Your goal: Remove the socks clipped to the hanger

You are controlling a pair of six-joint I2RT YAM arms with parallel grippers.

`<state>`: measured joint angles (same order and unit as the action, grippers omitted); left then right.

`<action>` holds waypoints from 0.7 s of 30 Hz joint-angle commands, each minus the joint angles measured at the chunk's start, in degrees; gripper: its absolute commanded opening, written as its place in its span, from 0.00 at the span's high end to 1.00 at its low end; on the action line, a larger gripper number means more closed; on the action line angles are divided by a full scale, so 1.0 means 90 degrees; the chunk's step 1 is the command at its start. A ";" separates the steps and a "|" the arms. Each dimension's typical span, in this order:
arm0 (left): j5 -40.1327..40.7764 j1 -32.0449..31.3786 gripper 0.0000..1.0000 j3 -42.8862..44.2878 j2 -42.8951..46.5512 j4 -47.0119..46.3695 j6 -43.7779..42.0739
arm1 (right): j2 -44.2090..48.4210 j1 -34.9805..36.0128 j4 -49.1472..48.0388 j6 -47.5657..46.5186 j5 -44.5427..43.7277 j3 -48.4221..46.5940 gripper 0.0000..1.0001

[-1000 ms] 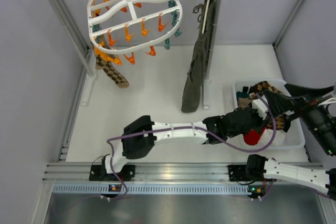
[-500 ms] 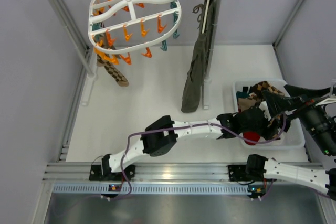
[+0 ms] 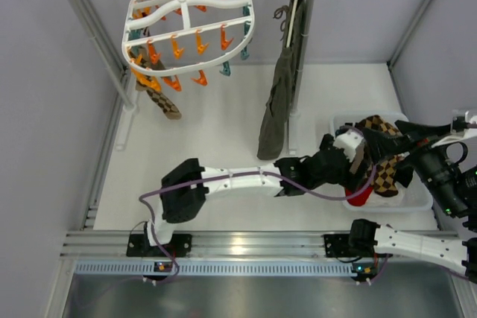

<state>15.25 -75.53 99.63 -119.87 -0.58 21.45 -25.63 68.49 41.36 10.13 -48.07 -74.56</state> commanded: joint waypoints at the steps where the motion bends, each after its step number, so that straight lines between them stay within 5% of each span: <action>1: 0.1184 -0.0123 0.02 -0.1136 0.1295 -0.0102 0.0233 | -0.0228 -0.0012 -0.0260 -0.0051 -0.0039 0.0130 0.01; 13: 0.4768 -0.0417 0.02 -0.4926 0.4841 0.1459 0.1355 | -0.0628 -0.0012 -0.0816 -0.0149 0.0361 0.0268 0.00; 19: 0.4704 0.0607 0.02 -0.5805 0.5740 0.1851 0.1806 | -0.0950 -0.0003 -0.1031 -0.0139 0.0527 0.0297 0.01; 21: 0.4556 0.1513 0.02 -0.5904 0.5868 0.1822 0.1806 | -0.1078 -0.0012 -0.1168 -0.0197 0.0605 0.0287 0.00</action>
<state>54.74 -69.56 48.03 -69.73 14.52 35.05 -32.95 68.49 35.66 9.30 -44.58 -72.29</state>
